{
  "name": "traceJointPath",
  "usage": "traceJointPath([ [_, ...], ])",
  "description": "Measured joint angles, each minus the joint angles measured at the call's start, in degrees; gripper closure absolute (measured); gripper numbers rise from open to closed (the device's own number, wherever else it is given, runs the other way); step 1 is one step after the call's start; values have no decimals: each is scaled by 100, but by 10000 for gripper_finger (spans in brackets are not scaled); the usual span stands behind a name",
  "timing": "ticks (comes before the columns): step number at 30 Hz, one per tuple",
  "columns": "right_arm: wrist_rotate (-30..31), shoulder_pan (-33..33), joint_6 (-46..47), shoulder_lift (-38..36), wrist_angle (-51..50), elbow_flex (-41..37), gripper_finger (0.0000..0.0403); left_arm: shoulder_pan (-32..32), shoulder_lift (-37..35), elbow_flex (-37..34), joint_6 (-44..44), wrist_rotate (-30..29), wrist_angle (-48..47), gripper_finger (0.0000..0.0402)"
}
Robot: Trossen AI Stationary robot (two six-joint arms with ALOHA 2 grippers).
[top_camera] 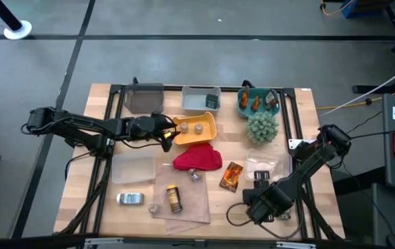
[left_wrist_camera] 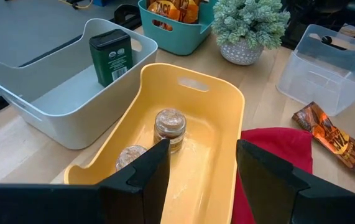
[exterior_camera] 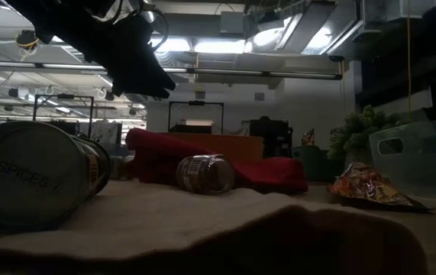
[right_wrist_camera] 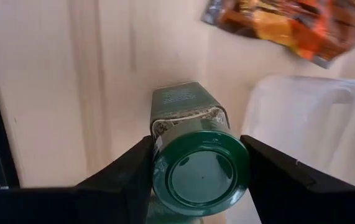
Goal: Sort spices by type
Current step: Put the green seasoning bottle into the right transparent bin
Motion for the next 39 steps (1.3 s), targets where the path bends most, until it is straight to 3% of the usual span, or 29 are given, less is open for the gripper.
traceJointPath([
  [12, -139, -482, 11, -1151, -506, 0, 192, -1, 0, 0, -86, 2, 0, 229],
  [17, 393, -649, 6, -1529, -780, 3, 190, -1, 0, 0, -85, 2, 0, 229],
  [24, 697, -1126, -130, -1595, -1853, 4, 190, -1, 0, 0, -85, 2, 0, 229],
  [39, 1248, -2102, -1341, -1563, -1556, -136, 190, -1, 0, 0, -85, 2, -17, 229],
])
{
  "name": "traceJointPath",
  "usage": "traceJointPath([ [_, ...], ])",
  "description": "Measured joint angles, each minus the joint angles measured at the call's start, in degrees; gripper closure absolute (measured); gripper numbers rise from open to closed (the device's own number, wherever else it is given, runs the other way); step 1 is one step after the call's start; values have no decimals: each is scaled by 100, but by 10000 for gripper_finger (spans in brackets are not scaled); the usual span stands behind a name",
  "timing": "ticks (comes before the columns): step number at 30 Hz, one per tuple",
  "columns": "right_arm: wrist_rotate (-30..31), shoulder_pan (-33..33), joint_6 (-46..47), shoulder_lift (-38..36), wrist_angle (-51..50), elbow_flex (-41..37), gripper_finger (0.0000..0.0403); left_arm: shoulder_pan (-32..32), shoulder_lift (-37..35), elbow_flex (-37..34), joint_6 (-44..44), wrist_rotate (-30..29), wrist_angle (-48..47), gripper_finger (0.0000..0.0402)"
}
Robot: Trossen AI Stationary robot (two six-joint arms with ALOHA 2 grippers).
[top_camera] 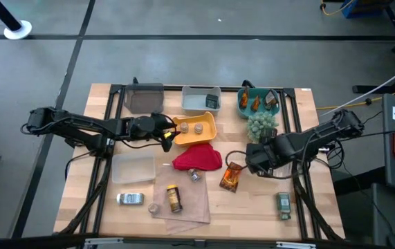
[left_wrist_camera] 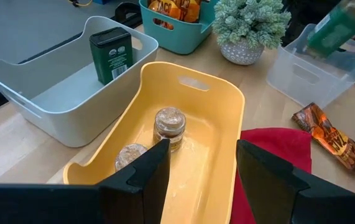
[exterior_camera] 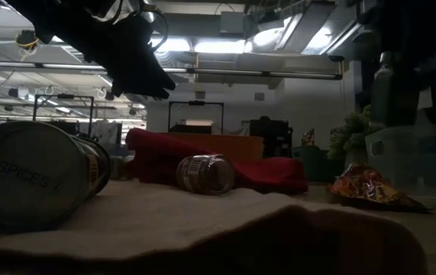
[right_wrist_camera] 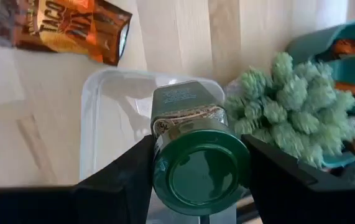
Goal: Sort spices by type
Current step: Put the green seasoning bottle into the right transparent bin
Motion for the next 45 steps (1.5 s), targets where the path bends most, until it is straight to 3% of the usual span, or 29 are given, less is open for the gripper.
traceJointPath([
  [6, -490, -266, -368, 4, 555, -719, 190, 0, 0, 0, 0, 0, 0, 229],
  [15, -608, -292, -625, 7, 1364, -1616, 190, 0, 0, 0, 0, 0, 0, 229],
  [20, -607, -288, -623, 7, 1409, -1654, 183, 0, 0, 0, 0, 0, 0, 229],
  [31, -491, -279, -622, 4, 1556, -1654, 125, 0, 0, 0, 0, 0, 0, 229],
  [45, -225, -279, -771, 4, 1409, -1238, 123, 2, 0, 0, -31, 0, 0, 229],
])
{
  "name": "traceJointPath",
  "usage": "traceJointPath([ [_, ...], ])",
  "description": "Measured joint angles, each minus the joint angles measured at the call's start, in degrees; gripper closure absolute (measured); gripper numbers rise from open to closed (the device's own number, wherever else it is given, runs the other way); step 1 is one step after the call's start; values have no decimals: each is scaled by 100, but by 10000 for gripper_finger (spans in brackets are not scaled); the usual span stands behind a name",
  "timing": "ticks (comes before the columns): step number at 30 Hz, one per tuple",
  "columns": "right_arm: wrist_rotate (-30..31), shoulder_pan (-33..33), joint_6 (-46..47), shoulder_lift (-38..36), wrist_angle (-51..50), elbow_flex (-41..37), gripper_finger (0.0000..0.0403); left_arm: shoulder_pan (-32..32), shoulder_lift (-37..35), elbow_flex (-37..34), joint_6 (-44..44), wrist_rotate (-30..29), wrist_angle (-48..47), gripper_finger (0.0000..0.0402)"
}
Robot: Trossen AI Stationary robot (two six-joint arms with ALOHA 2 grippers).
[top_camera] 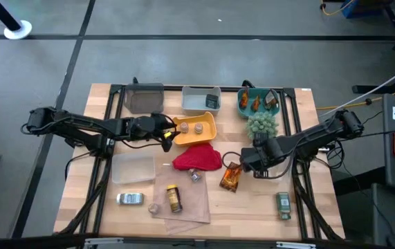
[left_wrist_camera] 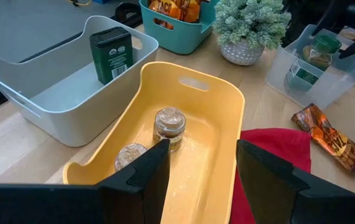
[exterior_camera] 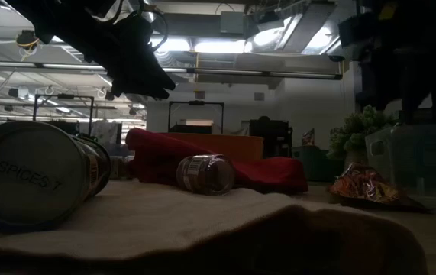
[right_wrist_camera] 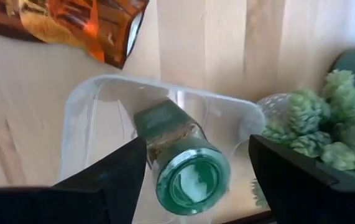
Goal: Sort spices by type
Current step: Put the green seasoning bottle into the right transparent bin
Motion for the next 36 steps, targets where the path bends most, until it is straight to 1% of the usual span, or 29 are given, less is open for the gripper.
traceJointPath([
  [3, 15, 0, 83, 0, -309, 236, 123, -2, 0, 0, -10, 0, 0, 229],
  [5, -12, 0, 311, 0, -610, 413, 123, -2, 0, 0, -11, 0, 0, 229],
  [8, -276, 3, 794, 0, -1092, 654, 123, -2, 0, 0, -11, 0, 0, 229],
  [10, -623, 10, 1114, 0, -1282, 781, 123, -2, 0, 0, -11, 0, 0, 229],
  [14, -1710, 248, 1760, 0, -1345, 879, 123, 0, 0, 0, -11, 0, 0, 229],
  [16, -2177, 467, 2249, 0, -1346, 880, 123, 0, -2, 0, -9, 0, 2, 229],
  [19, -2468, 916, 3229, 0, -1341, 880, 123, -2, -2, 0, 35, 12, 2, 229],
  [21, -2471, 1294, 4020, 0, -1325, 880, 123, -2, -2, 0, 32, 17, 0, 229],
  [23, -2308, 1692, 4910, 0, -1186, 880, 123, -2, -2, 0, 36, 17, 2, 229],
  [25, -1972, 2102, 5840, 0, -898, 880, 123, 0, -2, 0, 40, 17, 0, 229],
  [29, -1107, 2934, 7567, 24, -267, 880, 123, -1, -2, 0, 61, 17, 0, 229],
  [32, -666, 3540, 8454, 155, 31, 880, 123, -1, -2, 0, 62, 17, 0, 229],
  [34, -624, 3853, 8915, 294, 118, 880, 123, 0, -2, 0, 63, 17, 1, 229],
  [36, -716, 4126, 9322, 460, 137, 880, 123, 0, -2, 0, 54, 17, 9, 229],
])
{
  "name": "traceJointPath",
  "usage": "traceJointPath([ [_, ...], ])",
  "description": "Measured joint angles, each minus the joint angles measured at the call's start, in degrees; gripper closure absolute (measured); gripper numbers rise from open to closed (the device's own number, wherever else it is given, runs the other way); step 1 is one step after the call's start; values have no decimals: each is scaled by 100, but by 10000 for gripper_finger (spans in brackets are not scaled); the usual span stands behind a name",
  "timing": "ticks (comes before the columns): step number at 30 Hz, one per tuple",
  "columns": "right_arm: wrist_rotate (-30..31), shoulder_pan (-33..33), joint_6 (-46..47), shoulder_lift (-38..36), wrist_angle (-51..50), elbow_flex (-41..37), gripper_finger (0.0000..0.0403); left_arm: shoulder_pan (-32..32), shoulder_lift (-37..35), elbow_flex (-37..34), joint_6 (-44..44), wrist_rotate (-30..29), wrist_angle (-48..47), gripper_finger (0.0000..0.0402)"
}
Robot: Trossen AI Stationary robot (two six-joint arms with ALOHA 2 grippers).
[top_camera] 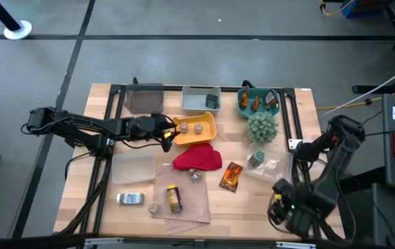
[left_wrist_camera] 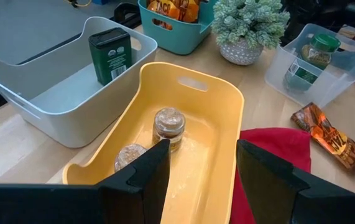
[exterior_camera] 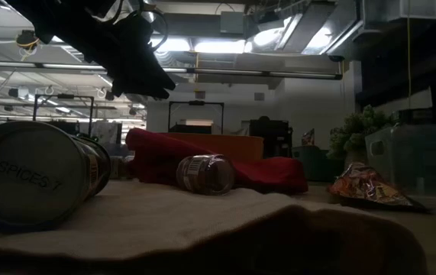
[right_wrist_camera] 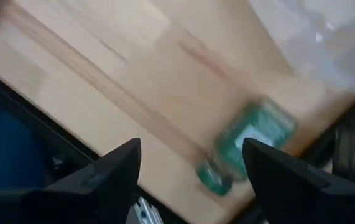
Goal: Sort spices by type
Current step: Put the green seasoning bottle into the right transparent bin
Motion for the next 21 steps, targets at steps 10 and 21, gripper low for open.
traceJointPath([
  [10, -917, 719, 1916, 816, 180, -2, 123, 0, 0, 0, -19, 0, 9, 229],
  [21, -1064, 746, 2002, 1234, 92, -2, 123, -2, 0, 0, -20, -1, 13, 229],
])
